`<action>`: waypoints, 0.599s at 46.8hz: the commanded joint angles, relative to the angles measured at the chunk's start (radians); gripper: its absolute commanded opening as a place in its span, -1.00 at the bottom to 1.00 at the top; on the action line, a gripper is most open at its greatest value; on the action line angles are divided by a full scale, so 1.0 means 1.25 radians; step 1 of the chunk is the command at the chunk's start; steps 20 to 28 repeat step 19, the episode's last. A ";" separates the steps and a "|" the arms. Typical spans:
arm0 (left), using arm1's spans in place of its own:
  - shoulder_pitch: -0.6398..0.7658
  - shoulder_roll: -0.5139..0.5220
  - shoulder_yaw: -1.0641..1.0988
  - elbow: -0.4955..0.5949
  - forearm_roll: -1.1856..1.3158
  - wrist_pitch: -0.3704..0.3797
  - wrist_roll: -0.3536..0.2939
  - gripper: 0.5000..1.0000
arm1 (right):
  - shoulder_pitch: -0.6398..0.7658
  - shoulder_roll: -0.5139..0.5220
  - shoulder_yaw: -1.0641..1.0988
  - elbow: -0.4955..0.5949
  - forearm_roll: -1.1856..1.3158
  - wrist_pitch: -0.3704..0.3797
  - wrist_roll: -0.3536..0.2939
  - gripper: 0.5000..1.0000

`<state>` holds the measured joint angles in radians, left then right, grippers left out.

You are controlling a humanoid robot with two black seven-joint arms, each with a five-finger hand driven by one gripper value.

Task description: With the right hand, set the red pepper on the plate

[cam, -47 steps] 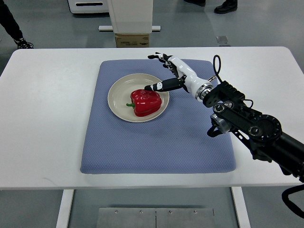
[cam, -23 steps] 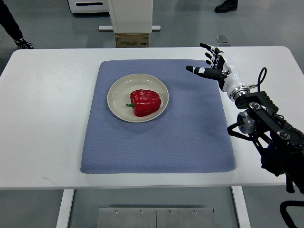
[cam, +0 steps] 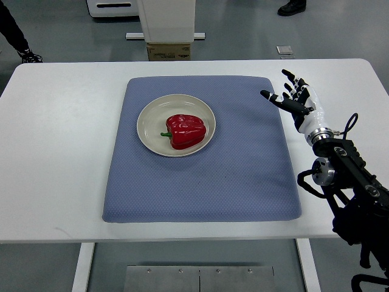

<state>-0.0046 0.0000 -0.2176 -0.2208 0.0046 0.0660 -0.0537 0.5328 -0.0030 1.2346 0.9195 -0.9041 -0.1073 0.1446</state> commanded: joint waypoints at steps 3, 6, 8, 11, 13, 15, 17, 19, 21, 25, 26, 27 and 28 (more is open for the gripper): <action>0.000 0.000 0.000 0.000 0.000 0.000 0.000 1.00 | -0.003 0.002 0.011 0.007 0.009 0.001 0.000 1.00; 0.000 0.000 0.000 0.000 0.000 0.000 0.000 1.00 | -0.003 0.002 0.011 0.019 0.031 0.001 0.000 1.00; 0.000 0.000 0.000 0.000 0.000 0.000 0.000 1.00 | -0.003 0.002 0.011 0.030 0.051 0.001 0.000 1.00; 0.000 0.000 0.001 0.000 0.000 0.000 0.000 1.00 | -0.005 0.002 0.011 0.037 0.084 0.001 0.000 1.00; 0.000 0.000 0.000 0.000 0.000 0.000 0.000 1.00 | -0.007 0.002 0.011 0.039 0.105 0.001 0.000 1.00; 0.000 0.000 0.001 0.000 0.000 0.000 0.000 1.00 | -0.008 0.002 0.011 0.039 0.123 0.001 0.000 1.00; 0.000 0.000 0.001 0.000 0.000 0.000 0.000 1.00 | -0.008 0.002 0.011 0.040 0.138 0.001 0.000 1.00; 0.000 0.000 0.000 0.000 0.000 0.001 0.000 1.00 | -0.008 0.002 0.012 0.044 0.144 0.001 0.000 1.00; 0.000 0.000 0.000 0.000 0.000 0.001 0.000 1.00 | -0.008 0.002 0.012 0.044 0.144 0.001 0.000 1.00; 0.000 0.000 0.000 0.000 0.000 0.001 0.000 1.00 | -0.008 0.002 0.012 0.044 0.144 0.001 0.000 1.00; 0.000 0.000 0.000 0.000 0.000 0.001 0.000 1.00 | -0.008 0.002 0.012 0.044 0.144 0.001 0.000 1.00; 0.000 0.000 0.000 0.000 0.000 0.001 0.000 1.00 | -0.008 0.002 0.012 0.044 0.144 0.001 0.000 1.00; 0.000 0.000 0.000 0.000 0.000 0.001 0.000 1.00 | -0.008 0.002 0.012 0.044 0.144 0.001 0.000 1.00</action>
